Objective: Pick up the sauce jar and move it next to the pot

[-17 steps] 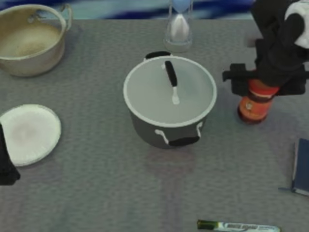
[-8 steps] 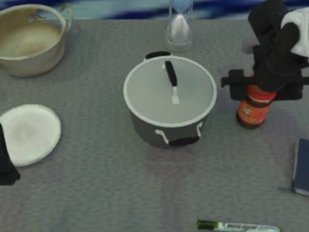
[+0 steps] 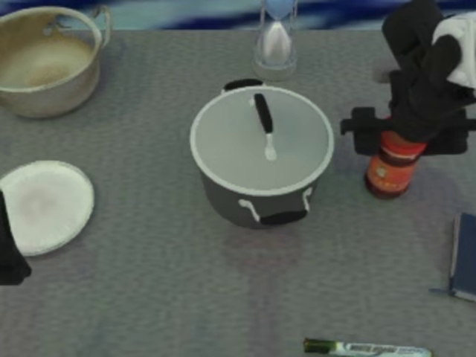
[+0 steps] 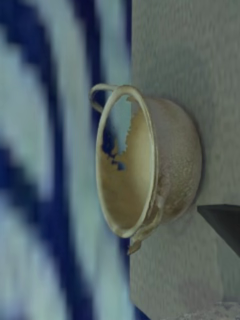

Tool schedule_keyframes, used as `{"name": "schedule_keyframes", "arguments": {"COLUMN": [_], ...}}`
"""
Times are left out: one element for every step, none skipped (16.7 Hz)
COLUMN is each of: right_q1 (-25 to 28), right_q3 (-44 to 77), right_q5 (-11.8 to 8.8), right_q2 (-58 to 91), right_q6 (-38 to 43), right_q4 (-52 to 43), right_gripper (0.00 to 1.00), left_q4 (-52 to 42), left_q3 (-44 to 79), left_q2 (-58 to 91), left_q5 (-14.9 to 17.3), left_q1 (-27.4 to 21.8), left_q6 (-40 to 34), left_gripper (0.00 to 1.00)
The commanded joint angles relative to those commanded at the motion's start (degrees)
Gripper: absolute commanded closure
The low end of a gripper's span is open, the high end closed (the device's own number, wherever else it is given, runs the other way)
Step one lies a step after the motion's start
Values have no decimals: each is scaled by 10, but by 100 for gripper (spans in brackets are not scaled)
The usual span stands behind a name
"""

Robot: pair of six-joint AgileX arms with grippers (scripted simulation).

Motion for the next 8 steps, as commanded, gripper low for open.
{"name": "schedule_keyframes", "arguments": {"right_q1": [0,0,0,0,0,0,0,0], "right_q3": [0,0,0,0,0,0,0,0], "right_q5": [0,0,0,0,0,0,0,0], "right_q2": [0,0,0,0,0,0,0,0], "right_q6": [0,0,0,0,0,0,0,0], "right_q4": [0,0,0,0,0,0,0,0], "right_gripper": [10,2,0,0,0,0,0,0], "left_q4": [0,0,0,0,0,0,0,0], "left_q3": [0,0,0,0,0,0,0,0], "left_q2": [0,0,0,0,0,0,0,0], "left_q5": [0,0,0,0,0,0,0,0], "left_q1": [0,0,0,0,0,0,0,0], "left_q6": [0,0,0,0,0,0,0,0], "left_gripper": [0,0,0,0,0,0,0,0]}}
